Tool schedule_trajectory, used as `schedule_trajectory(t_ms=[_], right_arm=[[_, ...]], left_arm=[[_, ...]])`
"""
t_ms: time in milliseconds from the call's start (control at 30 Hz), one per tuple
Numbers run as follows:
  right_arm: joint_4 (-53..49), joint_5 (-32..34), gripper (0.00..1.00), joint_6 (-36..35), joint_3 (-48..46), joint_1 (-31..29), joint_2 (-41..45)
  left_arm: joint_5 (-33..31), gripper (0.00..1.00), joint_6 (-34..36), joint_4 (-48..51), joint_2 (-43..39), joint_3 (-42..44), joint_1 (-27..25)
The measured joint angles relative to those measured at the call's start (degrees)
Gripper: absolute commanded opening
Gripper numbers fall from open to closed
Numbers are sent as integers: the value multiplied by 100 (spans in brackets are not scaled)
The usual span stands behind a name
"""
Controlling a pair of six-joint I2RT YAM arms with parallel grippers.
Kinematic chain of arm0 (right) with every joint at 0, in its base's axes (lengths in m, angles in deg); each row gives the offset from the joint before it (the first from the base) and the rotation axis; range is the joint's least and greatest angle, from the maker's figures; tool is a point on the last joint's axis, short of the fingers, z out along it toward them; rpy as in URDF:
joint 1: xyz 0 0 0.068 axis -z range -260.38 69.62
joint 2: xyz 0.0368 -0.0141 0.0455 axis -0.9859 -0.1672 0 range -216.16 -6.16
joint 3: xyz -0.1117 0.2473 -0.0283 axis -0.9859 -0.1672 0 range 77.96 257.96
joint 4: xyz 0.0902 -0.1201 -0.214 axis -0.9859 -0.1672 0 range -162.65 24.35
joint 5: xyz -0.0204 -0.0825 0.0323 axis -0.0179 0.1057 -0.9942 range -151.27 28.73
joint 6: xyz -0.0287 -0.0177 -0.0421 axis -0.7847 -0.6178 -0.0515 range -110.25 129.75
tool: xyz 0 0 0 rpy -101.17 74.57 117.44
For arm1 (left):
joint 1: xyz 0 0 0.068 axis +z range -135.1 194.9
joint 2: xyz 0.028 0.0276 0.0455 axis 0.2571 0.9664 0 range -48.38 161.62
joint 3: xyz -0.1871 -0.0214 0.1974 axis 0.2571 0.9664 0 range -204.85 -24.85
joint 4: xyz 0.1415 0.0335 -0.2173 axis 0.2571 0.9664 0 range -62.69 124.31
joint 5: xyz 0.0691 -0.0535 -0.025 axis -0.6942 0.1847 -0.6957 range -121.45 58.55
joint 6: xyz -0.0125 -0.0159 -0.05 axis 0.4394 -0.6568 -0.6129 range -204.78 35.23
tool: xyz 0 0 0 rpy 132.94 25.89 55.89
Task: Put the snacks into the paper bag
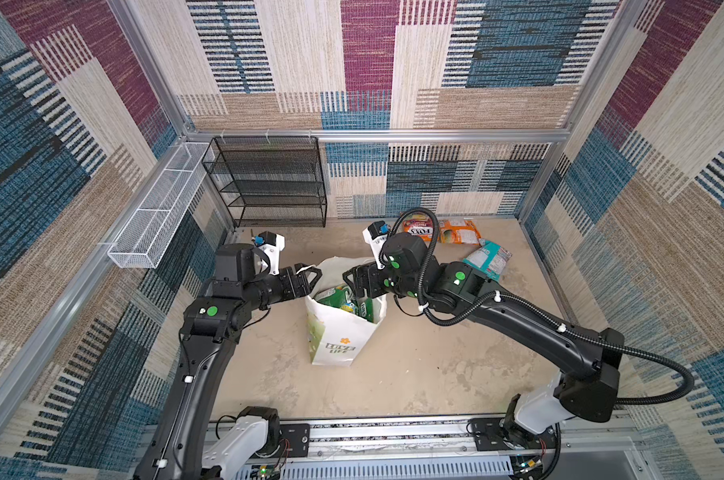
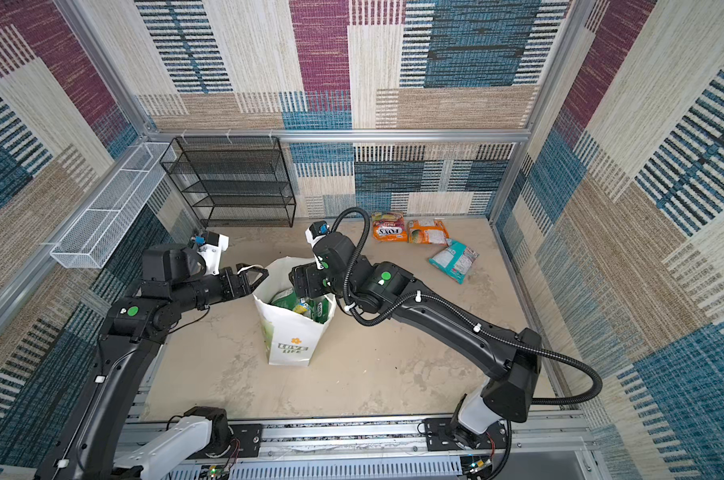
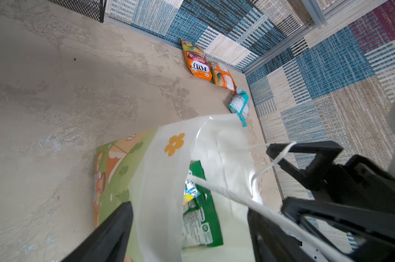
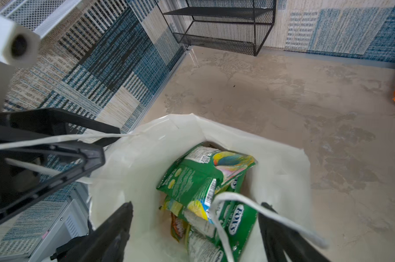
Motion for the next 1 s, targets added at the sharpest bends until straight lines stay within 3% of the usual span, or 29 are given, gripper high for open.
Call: schedule_trajectory(t_ms=[267,767,1000], right_arm=[[262,90,57,48,-120,0,-35],[752,-463,53,354,-590,7,35],[922,-909,17,354,-546,4,-210]], left_arm=[[-35,78,-11,-66,251,-33,0],[-37,78,-214,-179,173,103,0],[-39,78,-221,-297,120,160,0]])
